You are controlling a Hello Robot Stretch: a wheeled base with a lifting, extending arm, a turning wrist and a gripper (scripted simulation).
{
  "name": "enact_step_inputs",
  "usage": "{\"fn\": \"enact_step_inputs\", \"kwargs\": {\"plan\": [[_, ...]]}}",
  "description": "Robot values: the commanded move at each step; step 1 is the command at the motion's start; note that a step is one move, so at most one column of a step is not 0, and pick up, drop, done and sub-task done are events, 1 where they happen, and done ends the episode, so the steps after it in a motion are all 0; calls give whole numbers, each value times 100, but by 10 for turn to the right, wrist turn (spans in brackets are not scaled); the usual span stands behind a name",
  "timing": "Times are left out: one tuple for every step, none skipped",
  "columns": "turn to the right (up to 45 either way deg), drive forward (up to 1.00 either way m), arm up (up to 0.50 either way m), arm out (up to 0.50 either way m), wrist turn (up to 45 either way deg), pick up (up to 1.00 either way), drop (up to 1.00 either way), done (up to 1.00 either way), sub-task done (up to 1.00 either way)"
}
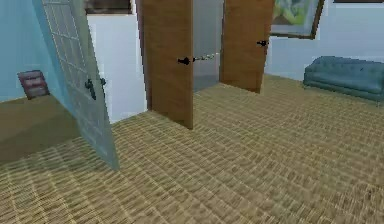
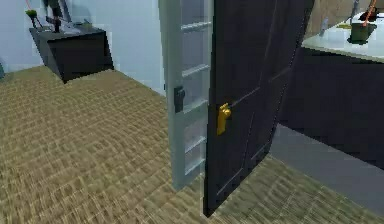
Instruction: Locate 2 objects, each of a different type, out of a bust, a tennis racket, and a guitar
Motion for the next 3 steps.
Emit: {"fn": "enact_step_inputs", "kwargs": {"plan": [[-450,0,0,0,0,0,0,0,0],[0,100,0,0,0,0,0,0,0],[0,15,0,0,0,0,0,0,0]]}}
